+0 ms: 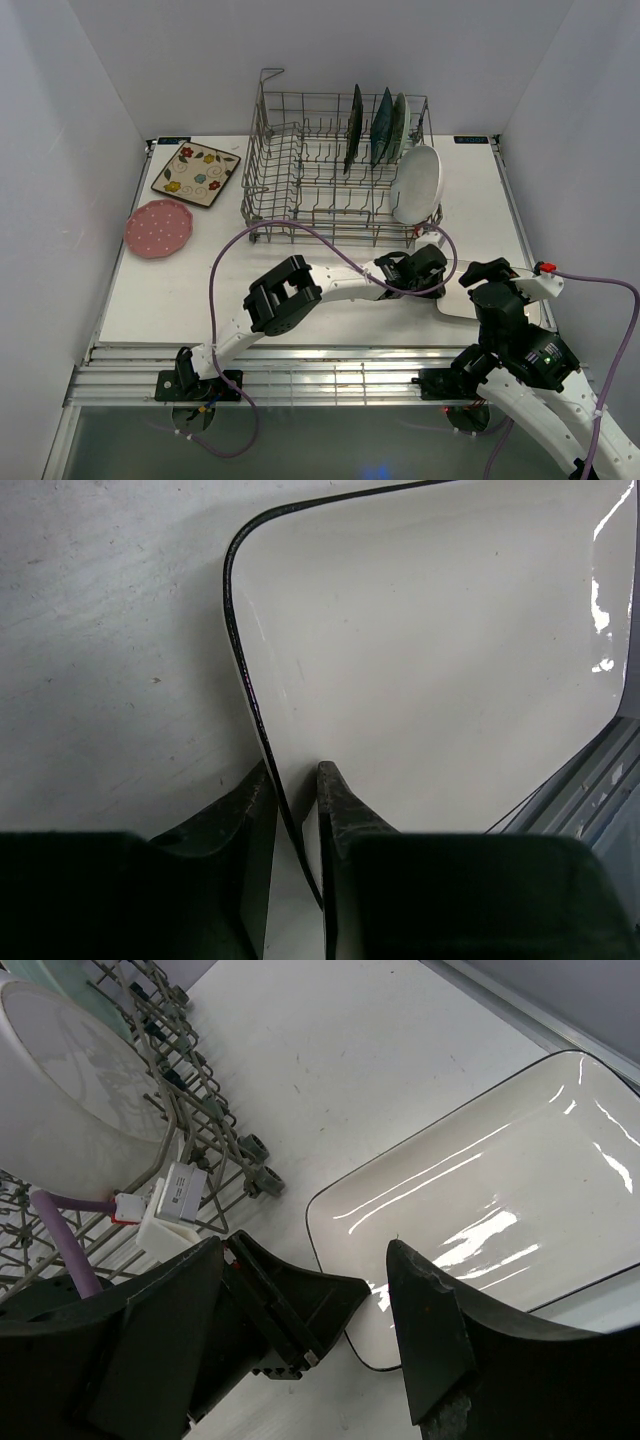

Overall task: Load the plates into the dish rack
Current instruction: Pick up the plate at the center of the board.

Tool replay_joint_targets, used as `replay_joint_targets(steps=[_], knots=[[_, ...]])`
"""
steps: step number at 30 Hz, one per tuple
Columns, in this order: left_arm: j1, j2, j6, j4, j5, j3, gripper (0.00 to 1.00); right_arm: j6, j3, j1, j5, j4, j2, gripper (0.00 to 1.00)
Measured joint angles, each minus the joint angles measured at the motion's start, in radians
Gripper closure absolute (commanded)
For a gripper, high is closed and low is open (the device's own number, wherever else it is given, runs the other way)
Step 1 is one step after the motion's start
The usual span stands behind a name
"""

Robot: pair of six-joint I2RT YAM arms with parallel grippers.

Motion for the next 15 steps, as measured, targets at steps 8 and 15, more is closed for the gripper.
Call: replay_joint_targets(steps=[8,15], knots=[[0.000,-0.026,0.000,0.094,-0.006,-0.083,0.79,0.000,0.000,0.000,0.000,0.000,0.000,0.28],[0.001,-0.097,0.027,0.173,-0.005,-0.212,1.00,0.000,0.000,0.000,0.003,0.000,0.000,0.28]])
